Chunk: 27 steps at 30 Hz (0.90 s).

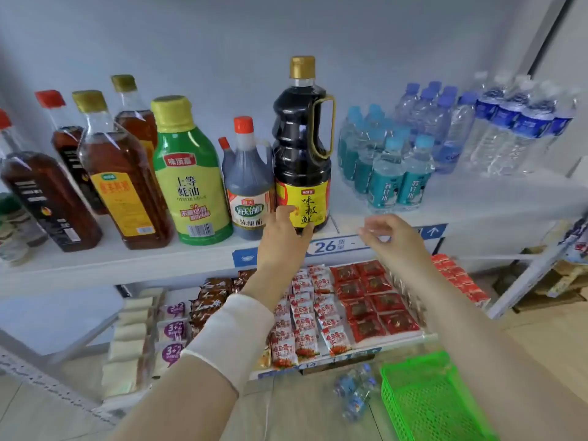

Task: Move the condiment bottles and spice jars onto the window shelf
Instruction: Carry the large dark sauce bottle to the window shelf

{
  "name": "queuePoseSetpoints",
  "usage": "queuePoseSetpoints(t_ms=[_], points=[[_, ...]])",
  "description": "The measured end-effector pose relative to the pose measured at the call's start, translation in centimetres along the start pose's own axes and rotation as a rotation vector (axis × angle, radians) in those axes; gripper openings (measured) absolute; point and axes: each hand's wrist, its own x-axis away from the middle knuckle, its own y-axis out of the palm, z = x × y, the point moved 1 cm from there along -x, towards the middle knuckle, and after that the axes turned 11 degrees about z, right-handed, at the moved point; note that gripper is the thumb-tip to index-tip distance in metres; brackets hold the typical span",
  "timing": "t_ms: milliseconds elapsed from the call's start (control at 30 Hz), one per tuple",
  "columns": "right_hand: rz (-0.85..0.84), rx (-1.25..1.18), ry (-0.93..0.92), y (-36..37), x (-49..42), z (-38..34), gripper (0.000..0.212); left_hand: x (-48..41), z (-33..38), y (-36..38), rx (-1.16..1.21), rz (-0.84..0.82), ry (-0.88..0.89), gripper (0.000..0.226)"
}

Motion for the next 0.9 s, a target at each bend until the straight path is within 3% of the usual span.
queuePoseSetpoints(t_ms=[333, 467, 767, 900], points=[[0.062, -0.254, -0.02, 4.5, -9.4, -2.6, 0.061, -1.7, -2.4, 3.8, 0.087, 0.196, 0.027, 0.073], [-0.049, -0.349, -0.052, 5.9, -11.9, -3.5, 0.085, -1.5, -2.7, 5.1, 0.08, 0.281, 0.048, 0.077], [-0.294, -0.543, -0.172, 8.2, -15.3, -2.5, 0.113, -1.2, -2.0, 7.5, 0.071, 0.44, 0.012, 0.085], [-0.295, -0.605, -0.217, 9.0, -15.9, -2.3, 0.114, -1.1, -1.4, 8.0, 0.083, 0.473, -0.079, 0.089]])
